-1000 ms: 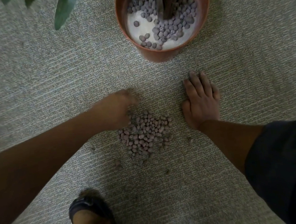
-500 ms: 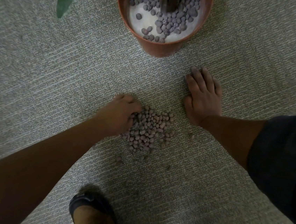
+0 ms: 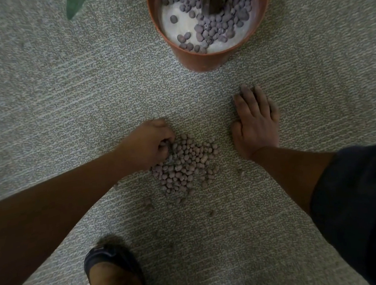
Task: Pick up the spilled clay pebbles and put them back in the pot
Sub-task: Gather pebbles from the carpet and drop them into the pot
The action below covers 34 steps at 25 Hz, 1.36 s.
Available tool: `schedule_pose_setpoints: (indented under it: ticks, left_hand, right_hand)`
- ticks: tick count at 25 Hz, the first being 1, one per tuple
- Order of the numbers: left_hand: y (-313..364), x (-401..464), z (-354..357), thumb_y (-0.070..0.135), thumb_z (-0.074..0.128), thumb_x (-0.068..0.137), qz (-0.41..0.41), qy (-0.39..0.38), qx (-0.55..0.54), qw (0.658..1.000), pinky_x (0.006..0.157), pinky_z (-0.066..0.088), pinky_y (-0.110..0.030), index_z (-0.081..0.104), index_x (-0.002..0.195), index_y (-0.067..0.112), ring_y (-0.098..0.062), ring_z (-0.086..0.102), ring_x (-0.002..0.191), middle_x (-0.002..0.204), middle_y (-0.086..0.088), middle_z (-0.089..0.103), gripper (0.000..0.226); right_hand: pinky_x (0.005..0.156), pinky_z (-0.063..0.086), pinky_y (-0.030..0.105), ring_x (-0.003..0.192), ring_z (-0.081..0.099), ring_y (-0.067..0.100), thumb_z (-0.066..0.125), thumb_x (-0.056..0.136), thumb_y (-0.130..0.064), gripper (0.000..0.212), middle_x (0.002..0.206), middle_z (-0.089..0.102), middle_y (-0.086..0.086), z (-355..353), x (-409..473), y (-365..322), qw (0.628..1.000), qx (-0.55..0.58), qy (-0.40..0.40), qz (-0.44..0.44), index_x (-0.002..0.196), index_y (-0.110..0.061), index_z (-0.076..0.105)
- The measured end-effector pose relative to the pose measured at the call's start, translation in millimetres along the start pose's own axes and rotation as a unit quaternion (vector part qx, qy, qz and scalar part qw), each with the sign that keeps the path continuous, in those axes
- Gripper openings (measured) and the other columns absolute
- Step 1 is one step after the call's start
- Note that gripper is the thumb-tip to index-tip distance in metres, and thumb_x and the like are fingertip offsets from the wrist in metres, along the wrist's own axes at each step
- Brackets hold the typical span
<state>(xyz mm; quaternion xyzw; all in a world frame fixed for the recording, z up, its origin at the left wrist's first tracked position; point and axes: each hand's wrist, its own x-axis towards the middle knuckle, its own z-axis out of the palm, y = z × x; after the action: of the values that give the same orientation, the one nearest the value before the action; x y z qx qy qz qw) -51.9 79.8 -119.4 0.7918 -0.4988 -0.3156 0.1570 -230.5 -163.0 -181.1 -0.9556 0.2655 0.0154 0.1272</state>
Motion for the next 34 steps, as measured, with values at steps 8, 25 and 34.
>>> schedule_pose_setpoints:
  ticks: [8,25,34]
  left_hand:
    - [0,-4,5,0.002,0.069,0.076,0.018,0.032,0.02,0.999,0.076,0.048,-0.029,0.073,0.102,0.007,-0.025,0.06,0.088,0.096,-0.007,0.064,0.027]
    - [2,-3,-6,-0.009,0.064,0.077,0.048,0.005,0.04,0.998,0.087,0.053,-0.043,0.075,0.109,0.007,-0.034,0.062,0.104,0.111,-0.012,0.067,0.037]
    - [66,30,-54,0.0,0.07,0.089,0.05,0.188,-0.149,0.97,0.076,0.049,-0.013,0.078,0.095,0.009,-0.002,0.063,0.086,0.095,0.0,0.068,0.014]
  right_hand:
    - [0.122,0.013,0.05,0.155,0.013,0.026,0.04,0.089,-0.034,0.063,0.166,0.023,-0.002,-2,0,-1,1.0,0.004,0.002,0.0,0.152,-0.026,0.033]
    - [0.122,0.011,0.049,0.155,0.012,0.025,0.041,0.091,-0.035,0.063,0.166,0.022,-0.004,5,0,3,1.0,0.002,0.011,-0.004,0.152,-0.027,0.03]
    - [0.122,0.01,0.047,0.155,0.013,0.026,0.041,0.091,-0.036,0.063,0.166,0.021,-0.003,4,0,3,1.0,-0.005,0.001,-0.004,0.153,-0.027,0.03]
